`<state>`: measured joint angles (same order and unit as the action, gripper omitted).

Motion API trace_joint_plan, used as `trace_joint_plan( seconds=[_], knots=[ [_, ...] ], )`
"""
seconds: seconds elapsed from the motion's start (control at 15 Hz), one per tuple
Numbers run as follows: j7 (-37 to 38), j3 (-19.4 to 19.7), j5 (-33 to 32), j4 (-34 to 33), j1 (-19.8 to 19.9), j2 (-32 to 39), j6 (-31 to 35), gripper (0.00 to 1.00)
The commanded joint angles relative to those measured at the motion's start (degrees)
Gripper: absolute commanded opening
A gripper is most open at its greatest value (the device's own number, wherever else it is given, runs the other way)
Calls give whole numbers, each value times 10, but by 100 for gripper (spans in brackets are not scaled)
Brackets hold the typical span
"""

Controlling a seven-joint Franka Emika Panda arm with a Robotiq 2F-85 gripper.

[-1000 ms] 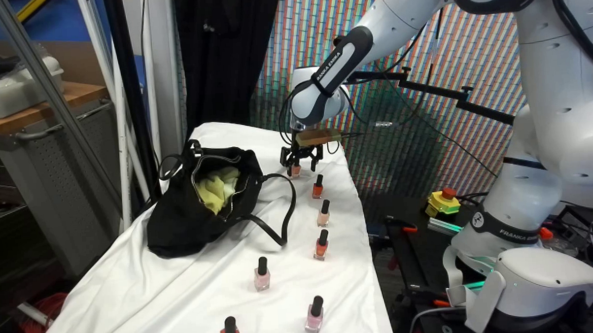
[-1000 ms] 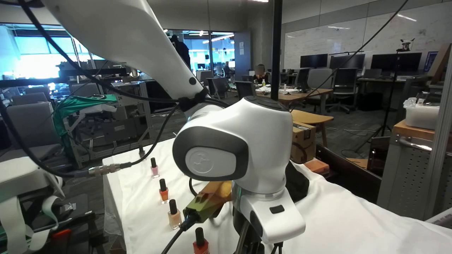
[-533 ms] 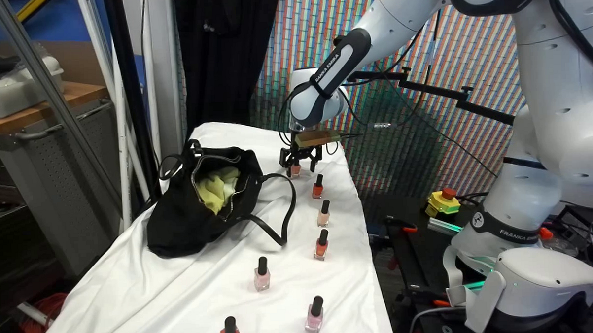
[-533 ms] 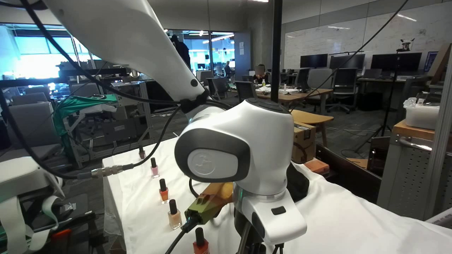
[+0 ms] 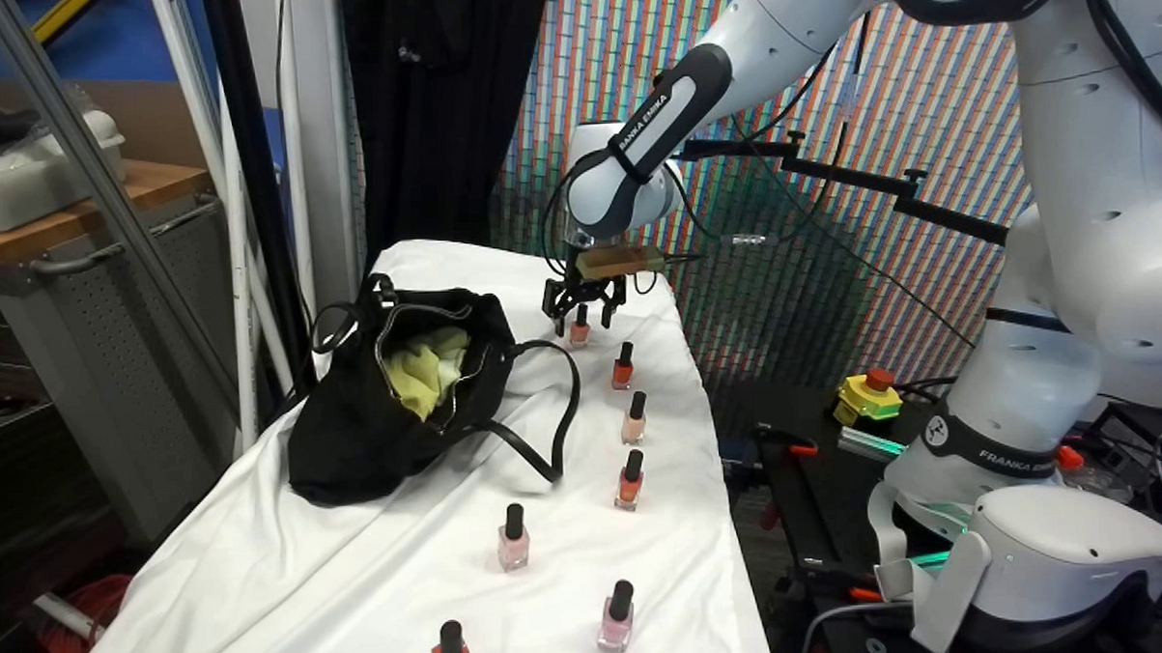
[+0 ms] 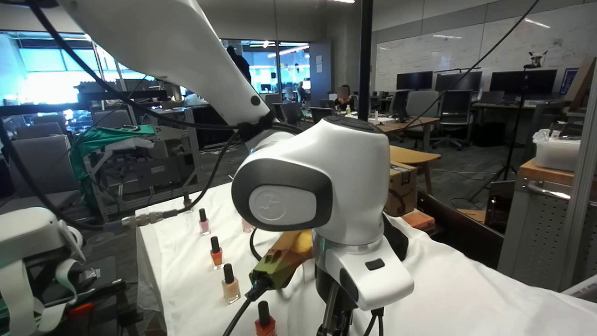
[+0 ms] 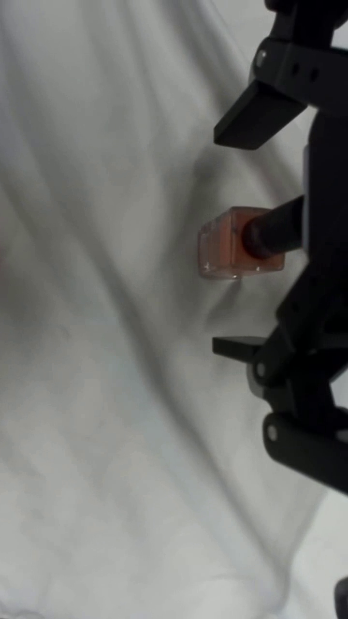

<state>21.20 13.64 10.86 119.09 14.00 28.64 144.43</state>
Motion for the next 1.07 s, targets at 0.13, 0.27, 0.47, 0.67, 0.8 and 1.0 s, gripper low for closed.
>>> trace_joint_plan(
  seconds=[0.13, 0.27, 0.47, 0.67, 0.8, 1.0],
  knots=[
    [-10, 2, 5, -13, -1, 2, 1, 100],
    [-10, 2, 5, -15, 0, 6, -1, 100],
    [-10, 1, 7, -18, 2, 14, -4, 100],
    [-12, -1, 8, -22, 3, 22, -6, 100],
    [-14, -3, 9, -24, 5, 28, -9, 100],
    [-15, -3, 8, -28, 4, 33, -11, 100]
  ],
)
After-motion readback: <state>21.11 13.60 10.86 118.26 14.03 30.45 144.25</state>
